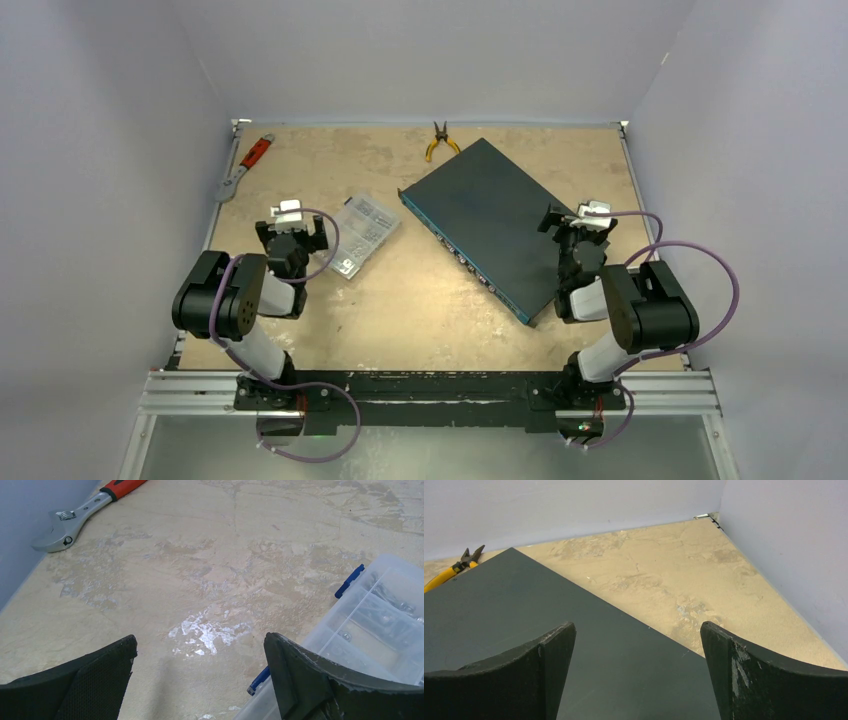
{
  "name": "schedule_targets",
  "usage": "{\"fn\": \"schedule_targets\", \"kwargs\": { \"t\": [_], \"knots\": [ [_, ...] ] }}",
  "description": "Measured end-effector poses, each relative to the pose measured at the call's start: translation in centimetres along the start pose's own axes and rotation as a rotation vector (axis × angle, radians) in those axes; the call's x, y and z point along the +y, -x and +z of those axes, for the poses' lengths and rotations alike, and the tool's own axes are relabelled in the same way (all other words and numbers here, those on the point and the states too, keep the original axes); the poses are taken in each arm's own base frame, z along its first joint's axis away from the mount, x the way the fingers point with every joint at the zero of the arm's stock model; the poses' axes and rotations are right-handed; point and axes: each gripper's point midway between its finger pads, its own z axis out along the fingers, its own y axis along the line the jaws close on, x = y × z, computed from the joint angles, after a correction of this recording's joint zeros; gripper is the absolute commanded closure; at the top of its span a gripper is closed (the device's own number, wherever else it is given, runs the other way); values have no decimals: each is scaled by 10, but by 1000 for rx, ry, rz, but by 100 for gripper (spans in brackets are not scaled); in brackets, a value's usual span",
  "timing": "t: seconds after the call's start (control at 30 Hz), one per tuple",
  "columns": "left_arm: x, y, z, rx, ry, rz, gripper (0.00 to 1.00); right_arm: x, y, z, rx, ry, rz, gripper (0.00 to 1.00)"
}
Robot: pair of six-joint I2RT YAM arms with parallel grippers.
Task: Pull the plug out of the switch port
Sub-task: Move the switch port to the center of the board.
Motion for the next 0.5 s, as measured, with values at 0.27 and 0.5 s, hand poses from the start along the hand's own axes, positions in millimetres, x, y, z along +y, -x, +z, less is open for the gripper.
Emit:
{"fn": "schedule_targets", "kwargs": {
  "t": [0.27, 0.5],
  "knots": [
    [0, 0, 0, 0, 0, 0, 1, 1, 0, 0, 0, 3, 0, 1],
    [2, 6, 2, 33, 14, 5, 1, 1, 24, 6, 7, -15, 18, 1]
  ]
}}
